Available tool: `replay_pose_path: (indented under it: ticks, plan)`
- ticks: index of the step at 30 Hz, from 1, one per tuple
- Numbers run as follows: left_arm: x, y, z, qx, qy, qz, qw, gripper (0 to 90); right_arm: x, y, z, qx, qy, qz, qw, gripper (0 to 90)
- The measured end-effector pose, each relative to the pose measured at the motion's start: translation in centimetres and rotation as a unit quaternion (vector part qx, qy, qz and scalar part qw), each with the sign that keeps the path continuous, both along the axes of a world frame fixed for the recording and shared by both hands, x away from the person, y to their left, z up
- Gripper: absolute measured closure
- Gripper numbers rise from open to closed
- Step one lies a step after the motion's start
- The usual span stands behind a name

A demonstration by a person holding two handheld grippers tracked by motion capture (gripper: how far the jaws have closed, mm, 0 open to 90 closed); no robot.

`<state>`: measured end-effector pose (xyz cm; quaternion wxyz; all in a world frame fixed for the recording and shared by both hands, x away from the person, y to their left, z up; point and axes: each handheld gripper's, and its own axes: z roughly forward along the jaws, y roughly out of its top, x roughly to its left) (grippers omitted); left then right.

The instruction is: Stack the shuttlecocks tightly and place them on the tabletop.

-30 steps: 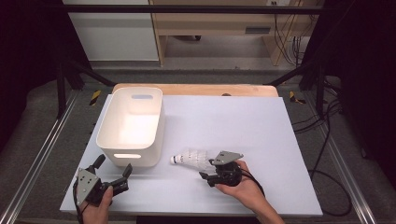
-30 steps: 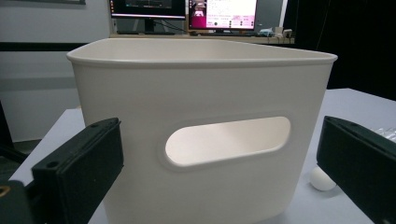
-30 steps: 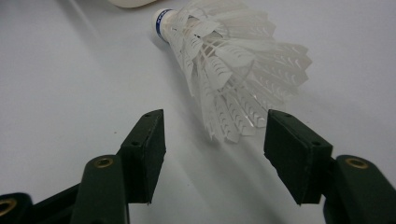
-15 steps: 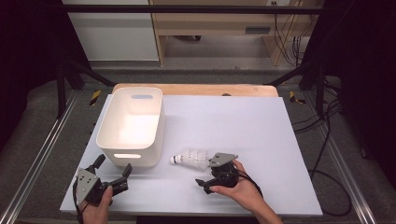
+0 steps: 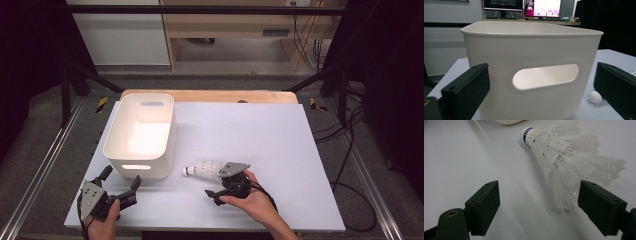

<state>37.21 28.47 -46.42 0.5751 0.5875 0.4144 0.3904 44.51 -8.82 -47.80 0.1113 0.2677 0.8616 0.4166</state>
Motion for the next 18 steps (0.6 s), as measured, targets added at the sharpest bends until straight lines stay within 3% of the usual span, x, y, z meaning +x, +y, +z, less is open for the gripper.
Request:
replay_pose_path:
  ticks: [11, 18]
  plan:
    - [-0.06, -0.28, 0.04, 0.005, -0.001, -0.002, 1.0, 0.5, 0.04, 0.19, -0.13, 0.008, -0.003, 0.002, 1.0, 18.0]
    - [-0.03, -0.38, 0.04, 0.009, 0.0, -0.005, 1.0, 0.5, 0.42, 0.56, -0.2, 0.018, 0.012, -0.004, 0.9998, 14.8]
